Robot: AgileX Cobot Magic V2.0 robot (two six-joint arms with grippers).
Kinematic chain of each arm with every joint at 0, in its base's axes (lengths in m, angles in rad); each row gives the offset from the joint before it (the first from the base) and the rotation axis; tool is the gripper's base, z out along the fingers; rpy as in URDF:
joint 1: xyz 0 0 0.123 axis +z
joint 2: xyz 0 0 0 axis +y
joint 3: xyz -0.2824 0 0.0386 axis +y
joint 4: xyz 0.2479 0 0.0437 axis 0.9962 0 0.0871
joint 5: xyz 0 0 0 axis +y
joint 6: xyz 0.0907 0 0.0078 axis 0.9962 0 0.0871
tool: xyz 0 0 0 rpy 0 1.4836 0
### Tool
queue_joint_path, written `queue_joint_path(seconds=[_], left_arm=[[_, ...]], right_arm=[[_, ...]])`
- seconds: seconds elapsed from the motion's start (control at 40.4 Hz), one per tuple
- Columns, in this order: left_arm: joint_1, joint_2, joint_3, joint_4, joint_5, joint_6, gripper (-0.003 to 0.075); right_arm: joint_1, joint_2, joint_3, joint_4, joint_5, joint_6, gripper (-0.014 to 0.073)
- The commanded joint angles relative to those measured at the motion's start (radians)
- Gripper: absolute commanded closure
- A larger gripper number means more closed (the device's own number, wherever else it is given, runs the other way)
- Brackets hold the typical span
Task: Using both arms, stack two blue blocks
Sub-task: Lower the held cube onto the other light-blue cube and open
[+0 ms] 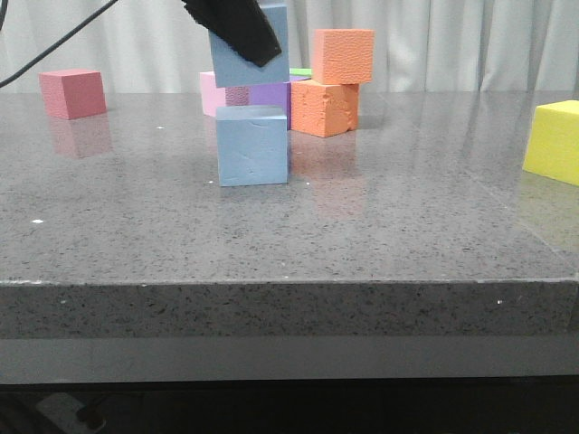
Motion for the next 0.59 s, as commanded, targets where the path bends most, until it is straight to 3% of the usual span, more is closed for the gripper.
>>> queue_joint_path(seconds=[0.0,0.569], left_arm=[[-0.007,-0.051,-0.026,-0.026,0.019,0.002,0.0355],[-0.009,-0.051,0.028,-0.028,0.019,-0.008,0.0353]], right_arm=[[-0.008,-0.004,-0.025,0.017,-0.069,-0.004,0.0207],[-0.008,-0.004,-0.025,0.017,-0.069,-0.004,0.0207]])
